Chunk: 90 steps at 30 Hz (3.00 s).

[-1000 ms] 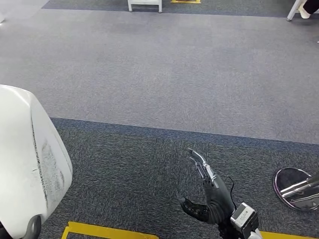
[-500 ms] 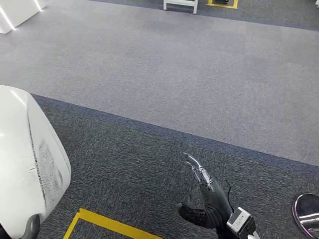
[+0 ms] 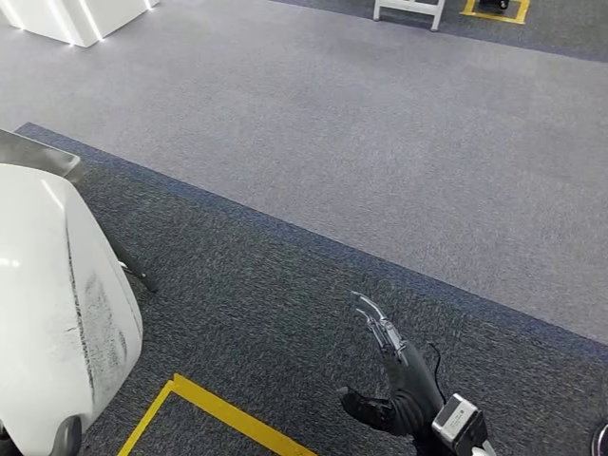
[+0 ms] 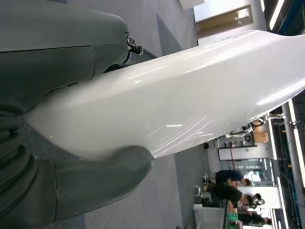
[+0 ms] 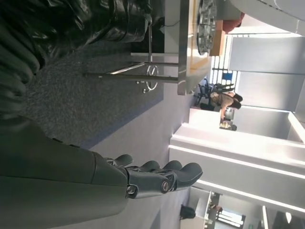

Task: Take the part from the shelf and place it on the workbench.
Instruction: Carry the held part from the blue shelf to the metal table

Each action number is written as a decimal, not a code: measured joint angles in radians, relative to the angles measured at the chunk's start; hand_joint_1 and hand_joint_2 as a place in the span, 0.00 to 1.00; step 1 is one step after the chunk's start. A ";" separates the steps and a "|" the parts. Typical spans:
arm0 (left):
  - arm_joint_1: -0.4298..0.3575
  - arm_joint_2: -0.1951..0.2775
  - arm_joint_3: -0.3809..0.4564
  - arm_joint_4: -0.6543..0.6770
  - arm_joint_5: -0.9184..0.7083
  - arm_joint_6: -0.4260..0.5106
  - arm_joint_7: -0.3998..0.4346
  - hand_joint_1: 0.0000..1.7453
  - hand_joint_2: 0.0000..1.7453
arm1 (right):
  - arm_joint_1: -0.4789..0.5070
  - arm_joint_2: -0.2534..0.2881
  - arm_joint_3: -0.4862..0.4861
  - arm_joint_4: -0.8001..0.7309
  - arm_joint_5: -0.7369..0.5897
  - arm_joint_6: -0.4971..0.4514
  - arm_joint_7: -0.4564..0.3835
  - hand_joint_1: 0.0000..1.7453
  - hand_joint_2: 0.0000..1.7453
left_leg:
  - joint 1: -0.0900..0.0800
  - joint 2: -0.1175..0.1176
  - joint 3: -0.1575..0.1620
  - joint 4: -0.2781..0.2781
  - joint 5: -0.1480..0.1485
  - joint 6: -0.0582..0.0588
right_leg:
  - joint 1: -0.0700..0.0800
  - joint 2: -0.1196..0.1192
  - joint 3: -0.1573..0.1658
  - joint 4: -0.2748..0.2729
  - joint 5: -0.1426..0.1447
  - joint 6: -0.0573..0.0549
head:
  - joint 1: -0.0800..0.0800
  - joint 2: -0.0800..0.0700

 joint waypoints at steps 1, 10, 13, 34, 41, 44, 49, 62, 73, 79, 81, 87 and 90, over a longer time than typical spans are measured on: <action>0.000 0.000 0.000 0.000 0.000 0.000 0.001 1.00 1.00 | 0.000 0.000 0.000 0.000 0.000 0.000 0.000 0.00 1.00 | -0.004 0.011 0.015 -0.033 0.005 0.005 | 0.002 -0.008 0.002 0.001 -0.003 0.005 | 0.000 0.000; -0.001 0.004 -0.001 -0.001 0.000 0.004 0.021 1.00 1.00 | -0.006 0.000 0.002 -0.001 -0.005 0.004 0.006 0.00 1.00 | 0.002 -0.053 0.017 -0.057 0.012 0.044 | -0.003 0.069 -0.137 0.279 -0.138 0.038 | 0.010 0.000; -0.003 0.006 -0.001 -0.001 0.005 0.007 0.028 1.00 1.00 | -0.006 0.000 0.003 -0.001 -0.007 0.004 0.010 0.00 1.00 | 0.003 -0.086 0.021 -0.055 0.011 0.043 | -0.005 0.081 -0.119 0.209 -0.060 0.036 | 0.010 0.000; -0.033 0.048 -0.006 0.008 0.051 0.005 0.051 1.00 1.00 | 0.000 0.001 0.000 -0.008 -0.005 -0.023 0.030 0.00 1.00 | -0.008 0.004 0.012 -0.041 0.000 0.015 | 0.004 -0.029 0.008 0.004 -0.014 0.019 | -0.004 0.000; -0.031 0.044 -0.007 0.008 0.041 0.013 0.059 1.00 1.00 | -0.012 0.001 0.005 -0.008 -0.007 -0.021 0.034 0.00 1.00 | 0.002 -0.056 0.014 -0.051 0.008 0.040 | -0.003 0.071 -0.139 0.289 -0.139 0.043 | 0.005 0.000; -0.032 0.043 -0.021 0.008 0.016 0.040 0.080 1.00 1.00 | -0.010 0.001 0.005 -0.007 -0.013 -0.015 0.032 0.00 1.00 | 0.003 -0.091 0.019 -0.049 0.006 0.038 | -0.006 0.086 -0.107 0.180 -0.042 0.041 | 0.006 0.000; -0.063 0.060 -0.104 0.007 -0.046 0.137 0.136 1.00 1.00 | 0.032 0.000 -0.020 -0.016 -0.056 -0.003 -0.012 0.00 1.00 | 0.004 -0.147 0.006 -0.042 0.006 0.013 | -0.010 0.127 -0.030 0.016 0.008 0.023 | 0.004 0.000; -0.049 0.161 -0.188 -0.015 -0.024 0.272 0.083 1.00 1.00 | 0.005 0.022 -0.043 -0.021 -0.019 0.053 -0.014 0.00 1.00 | -0.002 0.010 0.010 -0.026 0.004 -0.003 | -0.003 -0.001 0.002 0.007 -0.011 0.010 | -0.012 0.000; -0.021 0.191 -0.188 -0.031 -0.004 0.275 0.077 1.00 1.00 | -0.014 0.023 -0.026 -0.018 -0.019 0.035 -0.008 0.00 1.00 | 0.002 -0.078 0.015 -0.048 0.005 0.038 | -0.007 0.073 -0.144 0.278 -0.112 0.043 | 0.000 0.000; -0.021 0.200 -0.186 -0.031 0.026 0.276 0.084 1.00 1.00 | -0.012 0.023 -0.021 -0.020 -0.012 0.026 -0.004 0.00 1.00 | 0.004 -0.140 0.006 -0.044 0.006 0.014 | -0.010 0.154 -0.031 0.017 0.007 0.021 | -0.002 0.000; -0.018 0.202 -0.185 -0.031 0.037 0.279 0.081 1.00 1.00 | -0.013 0.023 -0.016 -0.022 -0.008 0.024 -0.004 0.00 1.00 | 0.006 -0.145 0.001 -0.040 0.005 0.002 | -0.011 0.132 -0.025 0.011 0.010 0.011 | -0.002 0.000; -0.007 0.205 -0.183 -0.031 0.046 0.300 0.066 1.00 1.00 | -0.006 0.021 -0.003 -0.027 -0.003 -0.001 -0.004 0.00 1.00 | 0.008 -0.048 -0.125 0.234 -0.124 -0.019 | -0.012 0.051 -0.013 0.002 0.005 -0.008 | -0.013 0.000; -0.007 0.206 -0.190 -0.031 0.032 0.317 0.068 1.00 1.00 | 0.001 0.019 0.000 -0.029 -0.007 -0.014 -0.013 0.00 1.00 | 0.008 -0.030 -0.062 0.117 -0.043 -0.015 | -0.011 0.016 -0.002 0.002 -0.003 -0.004 | -0.013 0.000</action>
